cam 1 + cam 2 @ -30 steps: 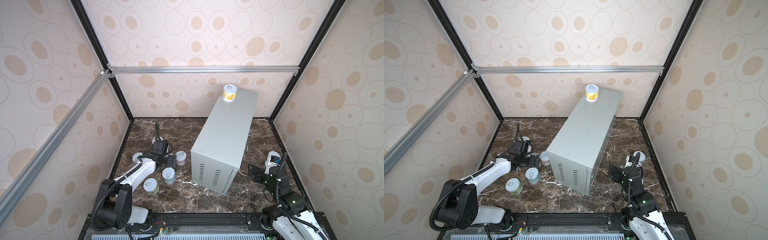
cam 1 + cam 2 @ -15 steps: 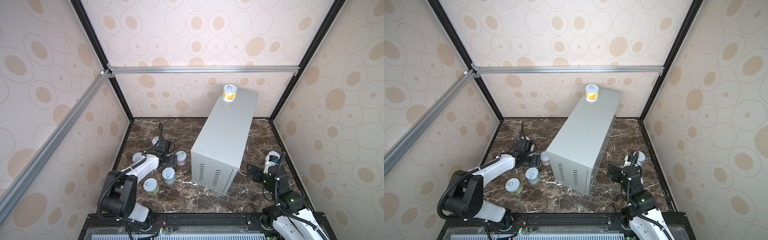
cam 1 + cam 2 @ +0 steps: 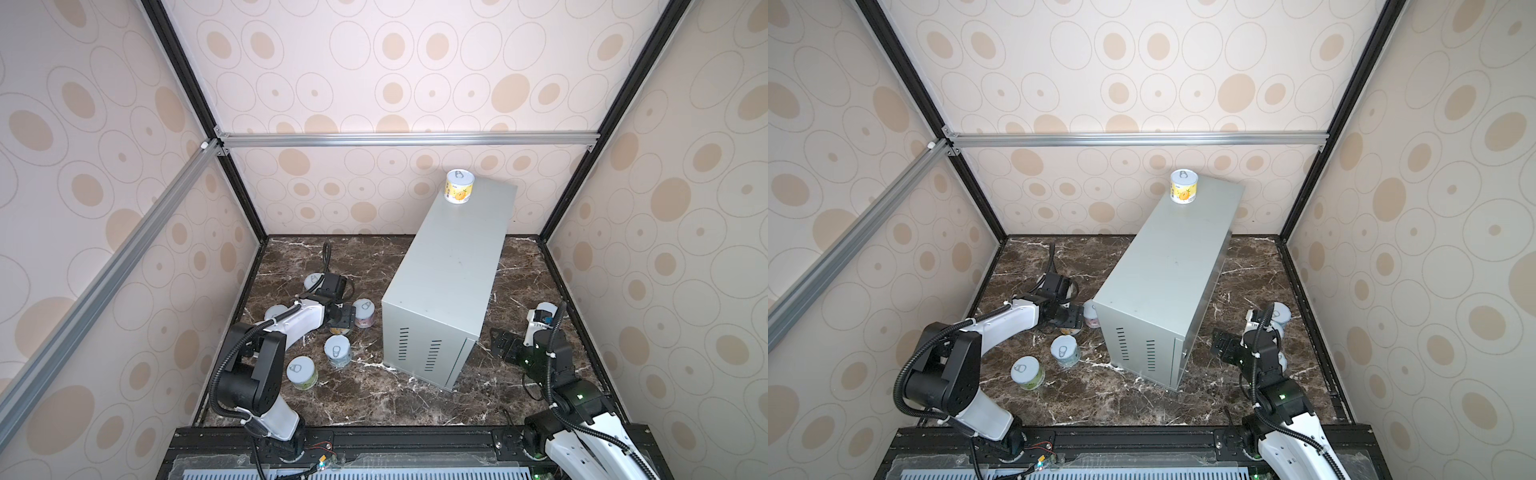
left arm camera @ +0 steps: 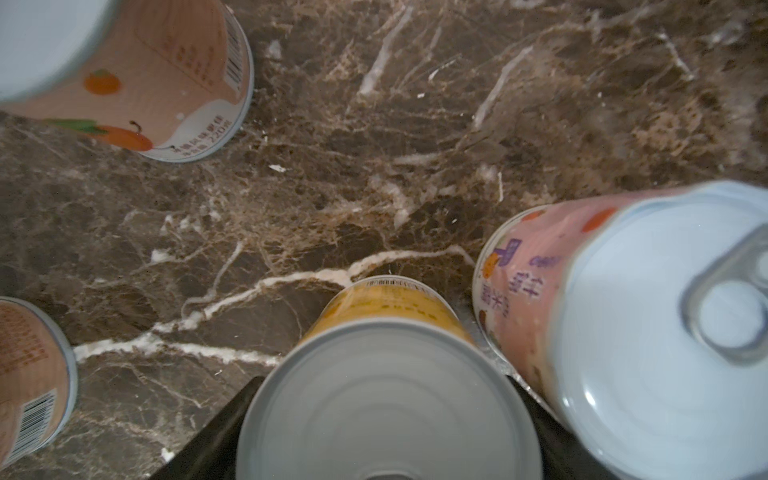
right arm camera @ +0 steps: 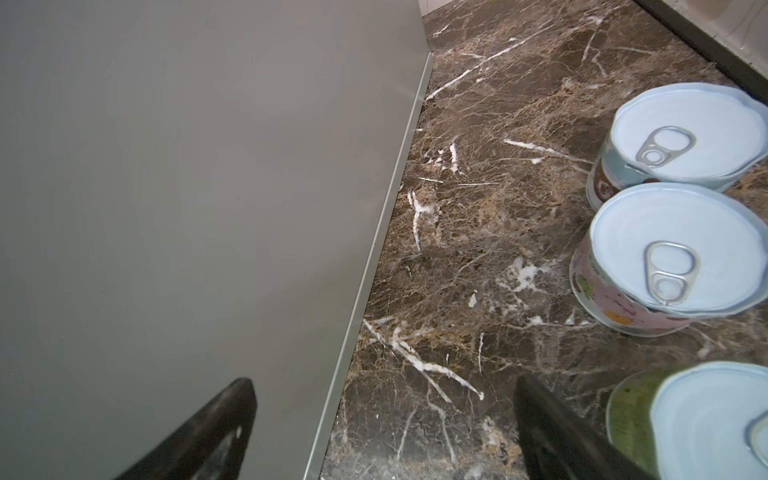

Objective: Place and organize the canned foods onto the counter
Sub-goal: 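Close the left gripper on the yellow orange-fruit can and lift it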

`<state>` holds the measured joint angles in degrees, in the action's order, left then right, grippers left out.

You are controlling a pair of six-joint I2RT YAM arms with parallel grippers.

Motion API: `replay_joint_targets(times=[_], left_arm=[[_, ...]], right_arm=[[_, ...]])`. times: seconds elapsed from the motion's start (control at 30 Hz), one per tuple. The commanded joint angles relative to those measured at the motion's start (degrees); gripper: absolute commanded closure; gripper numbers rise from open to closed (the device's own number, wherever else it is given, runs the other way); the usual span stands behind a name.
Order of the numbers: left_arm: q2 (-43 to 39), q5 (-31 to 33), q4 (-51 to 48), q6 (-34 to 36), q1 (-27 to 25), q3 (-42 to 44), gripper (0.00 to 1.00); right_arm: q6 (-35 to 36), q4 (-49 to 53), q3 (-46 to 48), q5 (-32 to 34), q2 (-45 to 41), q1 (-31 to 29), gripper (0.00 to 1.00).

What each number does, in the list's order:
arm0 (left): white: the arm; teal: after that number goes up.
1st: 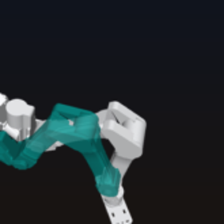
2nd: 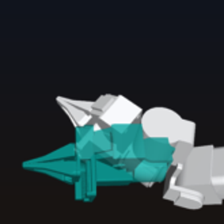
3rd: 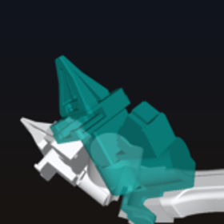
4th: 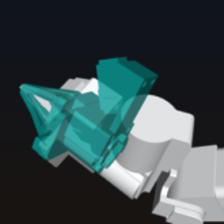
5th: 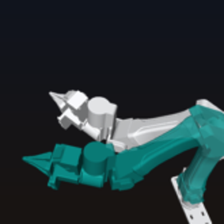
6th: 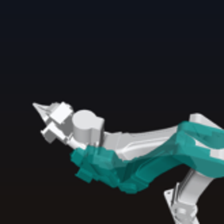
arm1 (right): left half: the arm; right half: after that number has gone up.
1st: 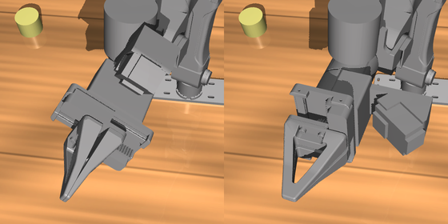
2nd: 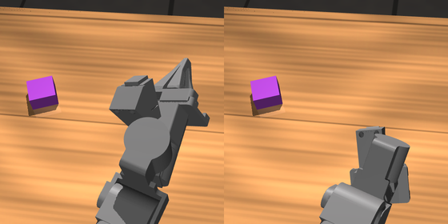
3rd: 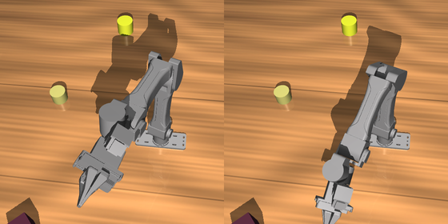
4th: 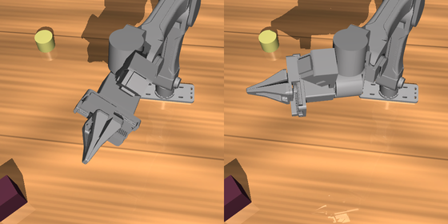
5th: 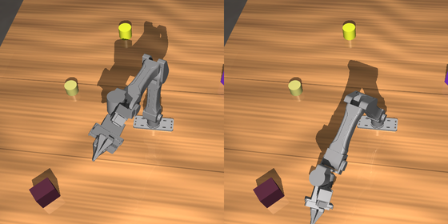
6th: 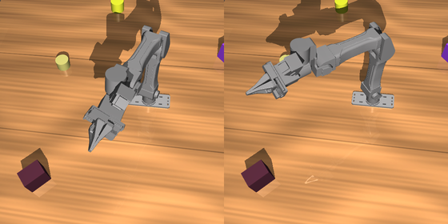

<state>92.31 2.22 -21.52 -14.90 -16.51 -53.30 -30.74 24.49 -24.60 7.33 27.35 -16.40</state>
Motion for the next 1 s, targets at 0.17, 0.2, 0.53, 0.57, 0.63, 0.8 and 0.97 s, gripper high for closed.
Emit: replay_joint_targets(times=[0.17,0.2,0.53,0.57,0.63,0.8,0.97], left_arm=[[1.03,0.71,0.16,1.18,-0.27,-1.37,0.24],[1.03,0.6,0.12,1.14,-0.27,-1.37,0.27],[-3.84,0.43,0.05,0.35,-0.29,-1.02,0.41],[-4.58,0.34,-0.04,0.24,-0.34,-1.02,0.42],[-6.6,0.25,-0.02,-0.2,-0.34,-0.93,0.42],[-12.18,-0.38,-0.53,-1.35,-0.36,-1.02,0.43],[-18.19,-1.22,-1.06,-2.15,-0.36,-0.54,0.43]], right_arm=[[-0.75,-1.21,0.8,-0.76,0.0,-0.01,0.01],[-0.81,-1.29,0.85,-0.83,0.04,0.01,0.01],[-0.52,-0.73,0.52,-0.77,-0.16,0.0,0.01],[-0.45,-0.54,0.46,-0.74,-0.13,0.04,0.01],[-0.15,-0.17,0.09,-0.52,-0.12,0.03,0.01],[1.12,1.57,-1.57,0.47,-0.71,0.05,0.01],[0.35,2.95,-2.97,-0.33,-1.55,0.05,0.01]])
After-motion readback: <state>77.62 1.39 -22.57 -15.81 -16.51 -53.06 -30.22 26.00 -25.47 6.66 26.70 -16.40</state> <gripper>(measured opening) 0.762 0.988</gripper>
